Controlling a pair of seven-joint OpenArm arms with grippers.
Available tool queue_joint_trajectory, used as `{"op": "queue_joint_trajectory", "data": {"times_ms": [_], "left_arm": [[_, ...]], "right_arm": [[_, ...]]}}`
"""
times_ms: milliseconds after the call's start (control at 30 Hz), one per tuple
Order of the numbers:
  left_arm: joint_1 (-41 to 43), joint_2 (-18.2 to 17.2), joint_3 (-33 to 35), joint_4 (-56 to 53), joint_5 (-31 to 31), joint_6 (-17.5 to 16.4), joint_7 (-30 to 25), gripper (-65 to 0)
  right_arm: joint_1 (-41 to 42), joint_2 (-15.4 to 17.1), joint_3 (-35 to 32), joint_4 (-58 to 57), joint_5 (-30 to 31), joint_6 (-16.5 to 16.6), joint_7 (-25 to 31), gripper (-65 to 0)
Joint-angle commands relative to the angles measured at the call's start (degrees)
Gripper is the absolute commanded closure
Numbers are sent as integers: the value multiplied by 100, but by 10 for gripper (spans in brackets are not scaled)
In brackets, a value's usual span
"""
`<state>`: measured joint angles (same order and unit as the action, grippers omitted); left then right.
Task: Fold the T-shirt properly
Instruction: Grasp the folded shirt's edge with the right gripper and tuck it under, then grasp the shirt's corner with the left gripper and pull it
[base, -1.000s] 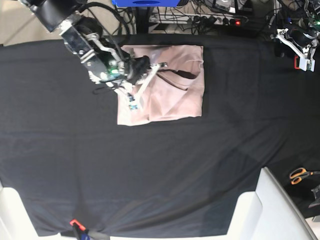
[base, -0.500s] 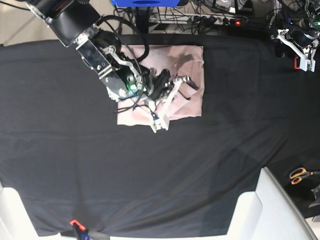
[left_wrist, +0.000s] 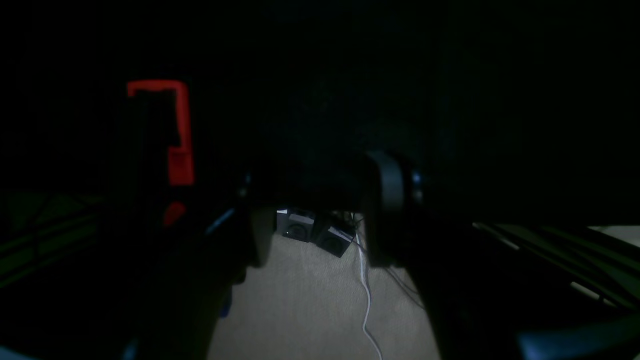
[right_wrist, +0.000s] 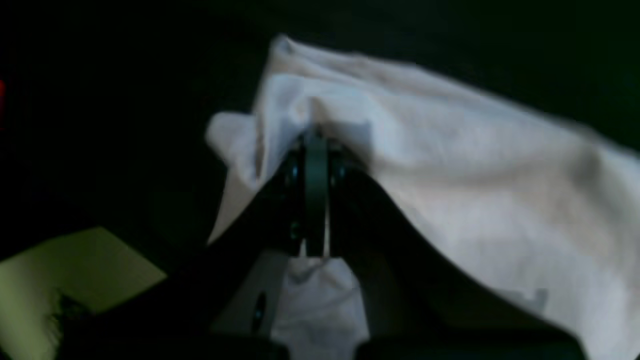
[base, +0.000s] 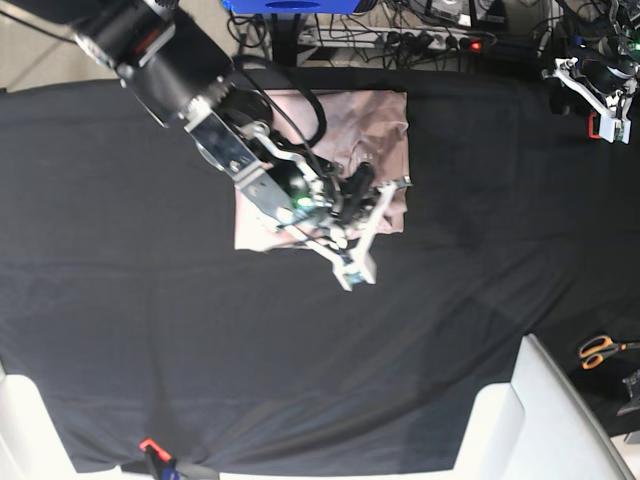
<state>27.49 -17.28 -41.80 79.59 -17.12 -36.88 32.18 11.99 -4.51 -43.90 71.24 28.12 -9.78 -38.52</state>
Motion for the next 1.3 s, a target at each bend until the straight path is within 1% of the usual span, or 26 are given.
{"op": "queue_joint_trajectory", "data": {"times_ms": [0,33,67,100,133,167,200,300,333,400,467,500,533,600,700,800,900,933,1000,1067,1100,1133,1167,1233,1267], "left_arm": [[25,-96,-53,63,-59,-8,-93,-257],[16,-96,-53,63,-59,-8,-93,-257],[8,-96,-53,63,-59,-8,-93,-257],[-1,-96,-53,63,-59,-8,-93,-257],[-1,-96,-53,63,-59,-8,-93,-257],[-1,-96,-53,63,-59,-8,-93,-257],[-1,-96,-53,63,-59,-8,-93,-257],[-10,-96,-53,63,-59,-8,-93,-257],[-10,-96,-53,54,-59,-8,-93,-257],[-10,-96,-53,54,-59,-8,-93,-257],[-10,-96,-53,54,-59,-8,-93,-257],[-10,-96,-53,54,-59,-8,-93,-257],[-10,-96,-53,54,-59,-8,-93,-257],[-19,-96,-53,80,-59,-8,-93,-257],[-28,-88,-53,107,-59,-8,-93,-257],[-116,-79,-44,54,-59,-8,-93,-257],[-133,-79,-35,72,-59,-8,-93,-257],[-142,-79,44,116,-68,-8,-93,-257],[-142,-79,413,247,-120,-8,-84,-257],[-142,-79,826,414,-120,-8,-76,-257],[-142,-52,993,502,-138,-8,-76,-257],[-142,9,1125,590,-226,-8,-76,-257],[-142,106,1160,661,-446,-17,-67,-257],[-142,185,1204,722,-1237,-312,30,-257],[-142,167,1222,669,-1641,-312,215,-257]], "right_arm": [[115,-72,-10,63,14,112,217,-2],[98,-63,-10,98,14,288,393,-2],[80,-54,-10,115,14,534,586,-2],[36,-28,-10,168,14,895,797,-2],[-16,-19,-10,221,14,1167,956,-2],[-78,-10,8,326,14,1448,1026,-2],[-122,-1,16,449,14,1642,1026,-2],[-263,289,-10,1003,14,1668,1008,-2],[-351,403,-10,1232,14,1651,859,-2],[-465,596,8,1724,14,1448,147,-2],[-553,702,25,2111,23,1035,-803,-2],[-623,711,25,2225,23,877,-1146,-2],[-720,728,34,2296,23,798,-1251,-2],[-940,843,34,2296,32,798,-1163,-2],[-1186,860,8,2111,14,798,-847,-2],[-1230,878,25,1953,23,798,-600,0],[-1186,851,-10,1583,23,868,-521,0],[-1142,843,-10,1469,23,930,-521,0],[-1124,843,-19,1311,-3,1035,-521,0],[-1124,878,8,1302,-3,974,-513,0],[-1124,922,16,1372,-3,877,-513,0],[-1124,1097,25,1504,-3,648,-504,0],[-1124,1221,25,1689,-3,393,-495,0],[-1159,1484,25,2146,-3,-196,-381,0],[-1177,1669,25,2348,-3,-424,-302,0]]}}
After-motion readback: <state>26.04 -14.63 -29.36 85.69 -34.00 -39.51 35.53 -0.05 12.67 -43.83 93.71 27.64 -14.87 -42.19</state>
